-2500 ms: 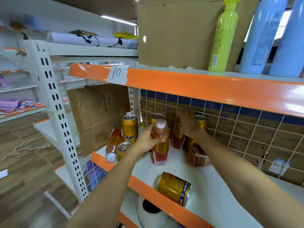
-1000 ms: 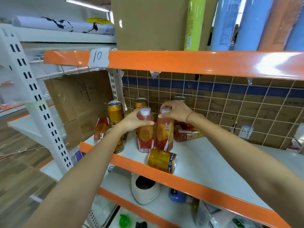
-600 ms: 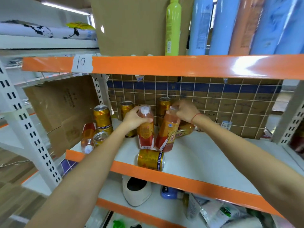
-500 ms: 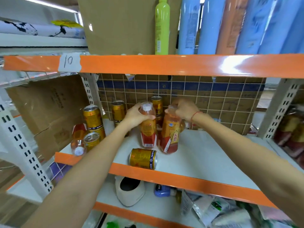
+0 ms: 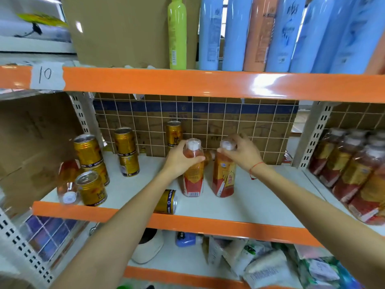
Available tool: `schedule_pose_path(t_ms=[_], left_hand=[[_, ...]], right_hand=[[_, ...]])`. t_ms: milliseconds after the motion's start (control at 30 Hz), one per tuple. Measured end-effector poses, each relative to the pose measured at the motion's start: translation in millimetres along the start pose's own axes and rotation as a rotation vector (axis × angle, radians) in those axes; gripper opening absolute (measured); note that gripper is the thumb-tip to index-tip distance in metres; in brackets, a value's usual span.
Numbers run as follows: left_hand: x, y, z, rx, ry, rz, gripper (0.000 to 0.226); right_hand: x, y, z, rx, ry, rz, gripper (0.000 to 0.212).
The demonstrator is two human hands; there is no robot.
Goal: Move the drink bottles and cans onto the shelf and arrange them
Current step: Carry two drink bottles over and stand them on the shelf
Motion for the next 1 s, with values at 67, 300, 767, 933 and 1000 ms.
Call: schedule_pose_path(t_ms=[67,300,767,933,1000], left_hand=[[-3.9,-0.4,4.6,-0.040,-0.031,-0.018,0.064],[-1.3,-0.8,7.5,-0.090,-0.084,0.080,0.066],[-10.4,23.3,22.5,-0.017,-0.168,-0.096,0.091],[-10.0,18.2,25.2,-0.247,-0.332,0.236,0.082],[-10.0,21.4,23.6,-0.291,-0.361,0.338,0.076]], right_hand=[[-7.2,11.5,-2.4,0.060,0.031,-0.002,0.068],[-44.7,46.1,-31.6,0.573,0.286,0.047,0.108],[-78.1,82.4,-51.4,0.424,0.325,0.018,0.084],[-81.9,80.5,-50.5,0.348,0.325,-0.009,0.079],[-83.3,81.2,-50.5,0.340,0.338,-0.012,0.078]])
Point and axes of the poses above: each hand's wrist, its own x-axis towards the middle knuckle, its own y-axis out of the palm, z = x × y, the point moved 6 cm from there along x, towards the middle knuckle, and after that the axes turned 9 degrees about -z, right-handed, at the moved point
